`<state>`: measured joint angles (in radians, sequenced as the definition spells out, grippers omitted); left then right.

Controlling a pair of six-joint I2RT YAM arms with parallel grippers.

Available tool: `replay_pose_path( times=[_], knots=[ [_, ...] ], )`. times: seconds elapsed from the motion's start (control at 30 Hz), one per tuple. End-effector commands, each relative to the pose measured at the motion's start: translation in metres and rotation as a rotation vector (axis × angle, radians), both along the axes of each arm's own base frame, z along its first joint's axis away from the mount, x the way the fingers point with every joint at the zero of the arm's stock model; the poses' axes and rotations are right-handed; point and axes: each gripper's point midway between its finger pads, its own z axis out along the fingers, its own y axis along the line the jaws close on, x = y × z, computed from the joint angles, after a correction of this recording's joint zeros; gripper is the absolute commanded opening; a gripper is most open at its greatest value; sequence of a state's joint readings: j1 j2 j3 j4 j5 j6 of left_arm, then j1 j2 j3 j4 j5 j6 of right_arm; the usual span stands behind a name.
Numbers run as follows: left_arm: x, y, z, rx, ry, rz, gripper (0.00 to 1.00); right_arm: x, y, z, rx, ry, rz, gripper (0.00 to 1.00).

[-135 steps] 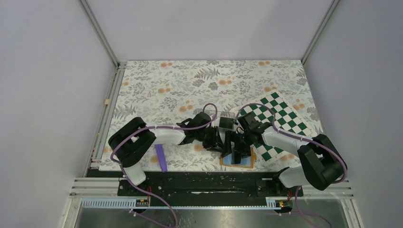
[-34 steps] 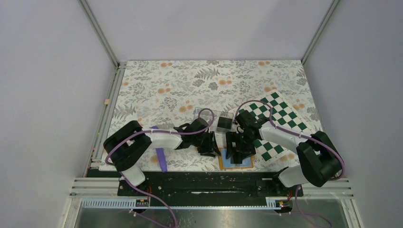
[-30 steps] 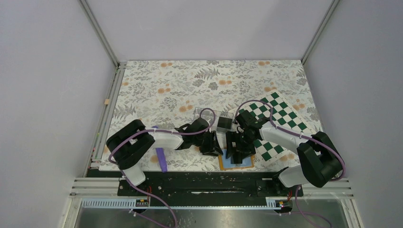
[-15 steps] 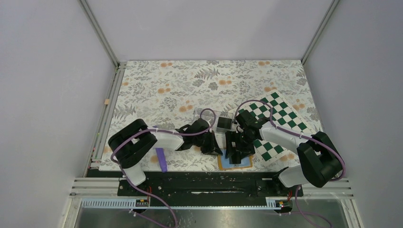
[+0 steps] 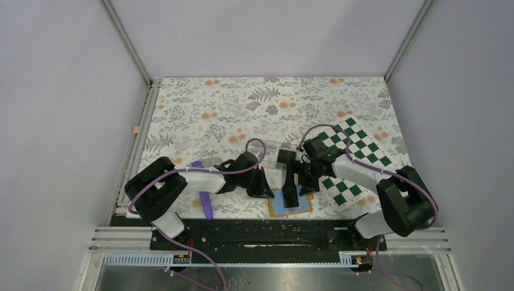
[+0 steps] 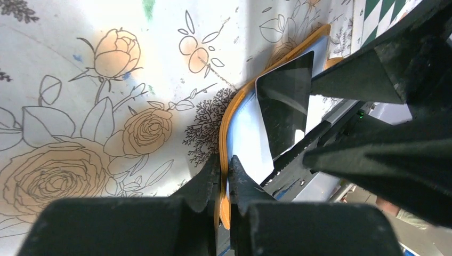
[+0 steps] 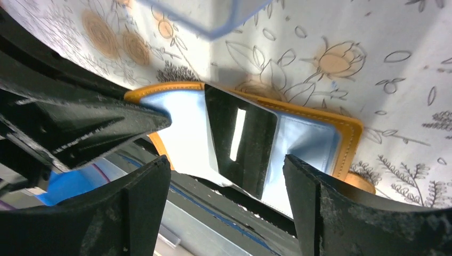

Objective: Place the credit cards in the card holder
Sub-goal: Insert the credit card into the card slot.

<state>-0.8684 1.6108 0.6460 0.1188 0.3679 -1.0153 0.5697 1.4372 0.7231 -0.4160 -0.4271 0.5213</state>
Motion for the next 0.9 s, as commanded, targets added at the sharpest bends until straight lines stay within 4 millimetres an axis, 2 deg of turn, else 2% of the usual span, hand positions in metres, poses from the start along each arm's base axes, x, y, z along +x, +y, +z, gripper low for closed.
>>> replay_pose_path(
  times=[0.0, 0.33, 0.57, 0.73, 0.87],
  knots=[
    [0.007, 0.001, 0.008, 0.016, -0.059, -0.019, 0.00, 0.018, 0.005, -0.003, 0.100, 0.010, -0.092, 0.82],
    [0.010, -0.001, 0.009, 0.021, -0.064, -0.028, 0.00, 0.012, 0.000, -0.021, 0.115, 0.067, -0.115, 0.67],
    [0.013, -0.003, 0.013, 0.021, -0.073, -0.020, 0.00, 0.001, -0.007, -0.034, 0.113, 0.075, -0.101, 0.47],
    [0.015, -0.002, 0.013, 0.020, -0.075, -0.016, 0.00, -0.002, -0.005, -0.031, 0.140, 0.061, -0.079, 0.30],
    [0.017, 0.000, 0.013, 0.023, -0.076, -0.008, 0.00, -0.004, -0.004, -0.028, 0.157, 0.056, -0.061, 0.21]
  ],
)
